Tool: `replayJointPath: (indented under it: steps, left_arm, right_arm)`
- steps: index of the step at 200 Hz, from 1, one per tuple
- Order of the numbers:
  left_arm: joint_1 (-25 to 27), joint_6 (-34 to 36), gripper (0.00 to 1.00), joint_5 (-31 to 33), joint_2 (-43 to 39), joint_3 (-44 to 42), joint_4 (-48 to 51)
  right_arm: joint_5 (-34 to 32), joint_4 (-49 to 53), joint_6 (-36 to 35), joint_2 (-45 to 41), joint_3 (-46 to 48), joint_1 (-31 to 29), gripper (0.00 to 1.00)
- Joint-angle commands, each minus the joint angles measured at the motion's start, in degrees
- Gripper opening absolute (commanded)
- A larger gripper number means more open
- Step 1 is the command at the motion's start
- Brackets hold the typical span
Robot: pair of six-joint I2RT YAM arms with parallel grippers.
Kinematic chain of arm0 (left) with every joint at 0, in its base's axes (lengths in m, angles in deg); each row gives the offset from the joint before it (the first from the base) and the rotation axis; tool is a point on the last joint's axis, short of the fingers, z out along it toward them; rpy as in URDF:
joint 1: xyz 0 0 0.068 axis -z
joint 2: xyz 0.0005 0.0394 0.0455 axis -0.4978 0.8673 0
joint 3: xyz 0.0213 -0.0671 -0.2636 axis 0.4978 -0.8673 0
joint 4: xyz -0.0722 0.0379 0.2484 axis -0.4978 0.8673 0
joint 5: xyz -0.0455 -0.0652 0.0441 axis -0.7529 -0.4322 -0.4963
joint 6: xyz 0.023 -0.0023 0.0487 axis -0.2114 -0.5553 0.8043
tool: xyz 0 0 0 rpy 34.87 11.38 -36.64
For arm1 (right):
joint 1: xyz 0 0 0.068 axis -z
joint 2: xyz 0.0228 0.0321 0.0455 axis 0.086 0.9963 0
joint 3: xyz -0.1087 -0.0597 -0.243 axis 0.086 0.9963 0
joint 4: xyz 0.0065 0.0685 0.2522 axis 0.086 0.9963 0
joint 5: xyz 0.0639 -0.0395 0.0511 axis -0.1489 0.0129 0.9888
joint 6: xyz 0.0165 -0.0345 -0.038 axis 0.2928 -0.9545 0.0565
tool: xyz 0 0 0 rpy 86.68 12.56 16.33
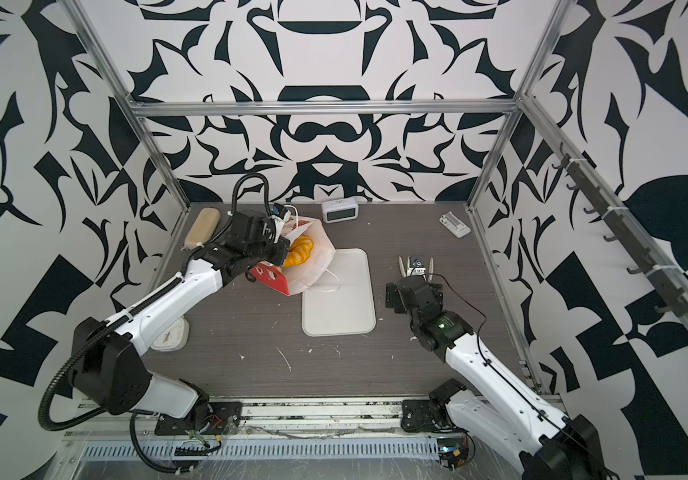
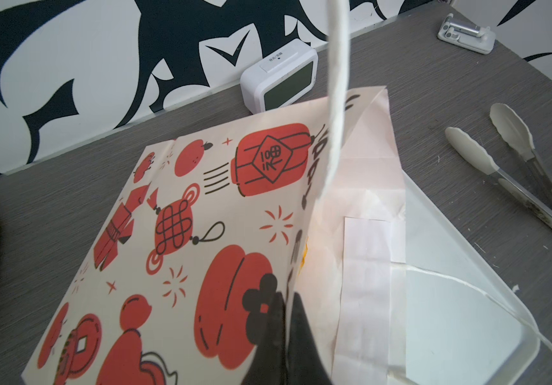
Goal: Take the fake bread out of the paper bag
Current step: 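Tilt the held bag over the white tray with the left gripper, then grasp the metal tongs with the right gripper and lift them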
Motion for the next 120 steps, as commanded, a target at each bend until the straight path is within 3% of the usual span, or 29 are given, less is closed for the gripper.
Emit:
replayJointPath:
  steps: [1, 50, 120]
  left_arm:
    - [-0.30, -1.83, 0.00, 2.75, -2.25, -1.97, -4.60]
    - [-0.38, -2.87, 0.00, 0.82, -4.03, -6.73, -9.28]
    - [-0.38, -5.24, 0.00, -3.78, -6.66, -12.21, -14.38]
  right_arm:
    - [-3.52, 7.56, 2.99, 2.93, -2.41, 3.26, 1.00]
    - [8.69, 7.02, 3.20, 7.45, -1.91, 14.11, 1.00]
    - [13.97, 6.09, 0.94, 21.17, -6.93, 17.39, 1.00]
